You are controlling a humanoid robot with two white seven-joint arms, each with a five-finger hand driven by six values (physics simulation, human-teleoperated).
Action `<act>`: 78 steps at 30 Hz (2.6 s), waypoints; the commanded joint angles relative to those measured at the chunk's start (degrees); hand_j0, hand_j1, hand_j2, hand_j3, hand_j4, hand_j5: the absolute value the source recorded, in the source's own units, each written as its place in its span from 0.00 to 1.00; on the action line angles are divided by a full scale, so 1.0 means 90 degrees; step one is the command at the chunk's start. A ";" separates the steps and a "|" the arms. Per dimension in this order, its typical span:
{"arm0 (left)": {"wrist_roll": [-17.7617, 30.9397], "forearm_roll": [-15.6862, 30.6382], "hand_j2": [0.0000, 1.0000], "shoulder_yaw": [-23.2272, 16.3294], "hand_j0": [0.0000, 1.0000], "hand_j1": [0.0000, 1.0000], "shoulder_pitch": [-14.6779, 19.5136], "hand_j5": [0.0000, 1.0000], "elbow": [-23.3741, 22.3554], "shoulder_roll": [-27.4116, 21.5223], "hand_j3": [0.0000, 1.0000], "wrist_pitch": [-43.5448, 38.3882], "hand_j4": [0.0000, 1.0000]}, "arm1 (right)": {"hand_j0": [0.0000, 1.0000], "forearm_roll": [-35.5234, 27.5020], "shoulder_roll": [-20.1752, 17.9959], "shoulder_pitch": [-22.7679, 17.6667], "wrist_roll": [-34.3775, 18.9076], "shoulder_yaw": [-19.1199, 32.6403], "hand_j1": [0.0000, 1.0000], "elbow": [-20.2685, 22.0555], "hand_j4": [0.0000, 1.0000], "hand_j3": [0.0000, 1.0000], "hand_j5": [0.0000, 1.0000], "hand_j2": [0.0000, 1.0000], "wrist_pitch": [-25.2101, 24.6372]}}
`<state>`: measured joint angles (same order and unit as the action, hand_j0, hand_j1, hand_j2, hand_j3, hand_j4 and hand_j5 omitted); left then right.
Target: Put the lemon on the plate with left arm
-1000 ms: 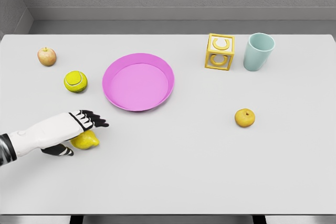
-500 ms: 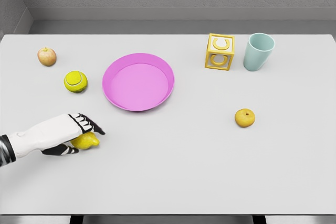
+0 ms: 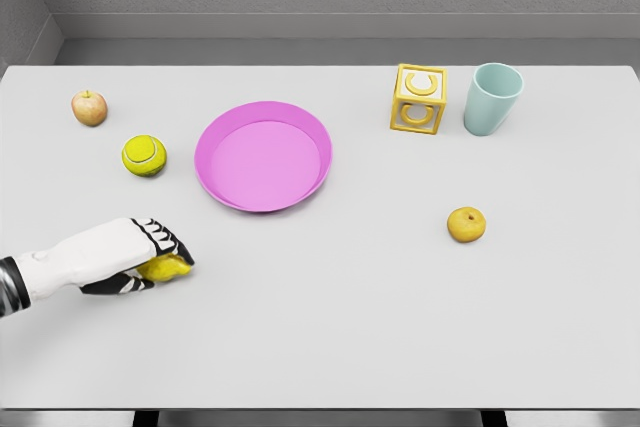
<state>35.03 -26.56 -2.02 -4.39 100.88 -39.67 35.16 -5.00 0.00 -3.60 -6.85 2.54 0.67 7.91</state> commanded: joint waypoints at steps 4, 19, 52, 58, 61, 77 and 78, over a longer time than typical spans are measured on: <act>-0.0003 0.0041 0.64 0.0019 0.64 0.64 0.0020 0.64 0.0002 0.0003 0.64 -0.0018 0.64 | 1.00 -0.0001 0.0000 0.0000 -0.0001 0.0001 1.00 0.0003 1.00 1.00 1.00 1.00 0.0000; -0.0003 0.0041 0.64 0.0019 0.64 0.64 0.0400 0.64 0.0002 0.0013 0.64 -0.0018 0.64 | 1.00 -0.0001 0.0000 0.0000 -0.0001 0.0001 1.00 0.0003 1.00 1.00 1.00 1.00 0.0000; -0.0003 -0.0066 0.69 -0.0118 0.69 0.69 0.0313 0.69 -0.0047 0.0052 0.69 -0.0018 0.69 | 1.00 -0.0001 0.0000 0.0000 -0.0001 0.0001 1.00 0.0003 1.00 1.00 1.00 1.00 0.0000; -0.0003 -0.0154 0.74 -0.0128 0.74 0.74 0.0322 0.74 -0.0086 0.0081 0.74 -0.0018 0.74 | 1.00 -0.0001 0.0000 0.0000 -0.0001 0.0001 1.00 -0.0006 1.00 1.00 1.00 1.00 0.0000; -0.0003 -0.0154 0.74 -0.0128 0.74 0.74 0.0322 0.74 -0.0164 0.0091 0.74 -0.0018 0.74 | 1.00 -0.0001 0.0000 0.0000 -0.0001 0.0001 1.00 0.0003 1.00 1.00 1.00 1.00 0.0000; -0.0003 -0.0134 0.57 -0.0333 0.57 0.57 0.0332 0.57 -0.0243 0.0140 0.57 -0.0018 0.57 | 1.00 -0.0001 0.0000 0.0000 -0.0001 0.0001 1.00 0.0003 1.00 1.00 1.00 1.00 0.0000; -0.0003 -0.0125 0.55 -0.0333 0.55 0.55 0.0342 0.55 -0.0243 0.0140 0.55 -0.0018 0.55 | 1.00 -0.0001 0.0000 0.0000 -0.0001 0.0001 1.00 -0.0006 1.00 1.00 1.00 1.00 0.0000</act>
<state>34.71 -27.36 -4.76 -1.32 98.67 -38.34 34.60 -4.99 0.00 -3.60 -6.85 2.54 0.67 7.91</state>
